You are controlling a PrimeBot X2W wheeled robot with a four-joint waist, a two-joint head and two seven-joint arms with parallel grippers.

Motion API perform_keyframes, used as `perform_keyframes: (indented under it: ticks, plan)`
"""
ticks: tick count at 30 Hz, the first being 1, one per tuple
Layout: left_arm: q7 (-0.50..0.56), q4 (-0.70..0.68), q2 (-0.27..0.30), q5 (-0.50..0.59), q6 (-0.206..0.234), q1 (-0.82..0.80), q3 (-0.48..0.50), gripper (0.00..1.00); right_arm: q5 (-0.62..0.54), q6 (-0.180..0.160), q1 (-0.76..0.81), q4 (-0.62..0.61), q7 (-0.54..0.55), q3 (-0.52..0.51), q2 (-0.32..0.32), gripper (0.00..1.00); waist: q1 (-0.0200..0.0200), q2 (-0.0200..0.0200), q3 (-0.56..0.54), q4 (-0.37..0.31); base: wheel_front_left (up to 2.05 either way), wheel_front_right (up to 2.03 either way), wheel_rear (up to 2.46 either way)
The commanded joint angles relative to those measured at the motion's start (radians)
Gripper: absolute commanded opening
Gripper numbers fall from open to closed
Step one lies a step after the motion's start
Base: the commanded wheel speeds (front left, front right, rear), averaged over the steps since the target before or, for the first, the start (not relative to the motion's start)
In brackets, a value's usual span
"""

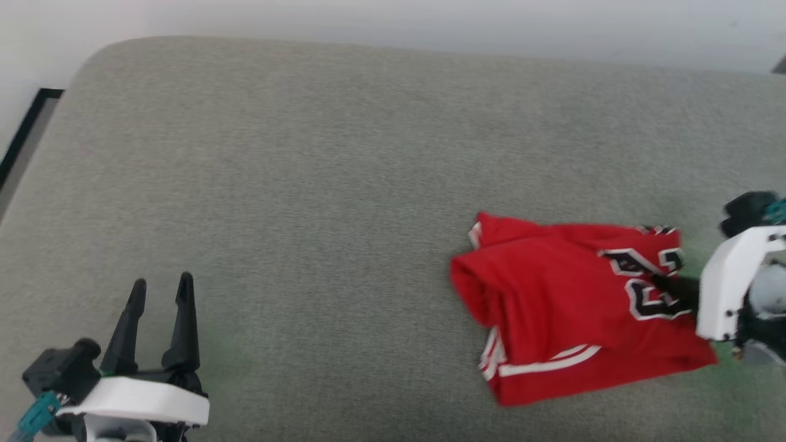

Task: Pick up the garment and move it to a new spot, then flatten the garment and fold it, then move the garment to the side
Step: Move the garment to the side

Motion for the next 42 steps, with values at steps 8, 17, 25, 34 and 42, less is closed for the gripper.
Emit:
perform_keyframes:
  ticks: [8, 17, 25, 34, 42]
  plan:
    - [-0.006, -0.021, 0.036, 0.018, -0.004, -0.095, -0.055, 1.00, -0.086, 0.000, -0.076, -0.012, -0.061, -0.105, -0.100, 0.00, 0.0000, 0.0000, 0.061, -0.103, 0.00, 0.00, 0.00]
    - [-0.006, -0.018, 0.074, 0.019, -0.004, -0.190, -0.135, 1.00, -0.146, 0.000, -0.169, 0.030, -0.164, -0.149, -0.197, 0.00, 0.0000, 0.0000, 0.123, -0.184, 0.00, 0.00, 0.00]
    - [-0.006, -0.024, 0.104, 0.016, -0.004, -0.272, -0.202, 1.00, -0.233, 0.000, -0.253, 0.120, -0.260, -0.152, -0.248, 0.00, 0.0000, 0.0000, 0.179, -0.241, 0.00, 0.00, 0.00]
    - [-0.006, -0.017, 0.128, 0.014, -0.004, -0.346, -0.270, 1.00, -0.340, -0.001, -0.329, 0.214, -0.347, -0.144, -0.291, 0.00, 0.0000, 0.0000, 0.233, -0.284, 0.00, 0.00, 0.00]
    - [-0.006, -0.007, 0.142, 0.012, -0.004, -0.416, -0.330, 1.00, -0.478, 0.000, -0.401, 0.338, -0.454, -0.173, -0.298, 0.00, 0.0000, 0.0000, 0.282, -0.292, 0.00, 0.00, 0.00]
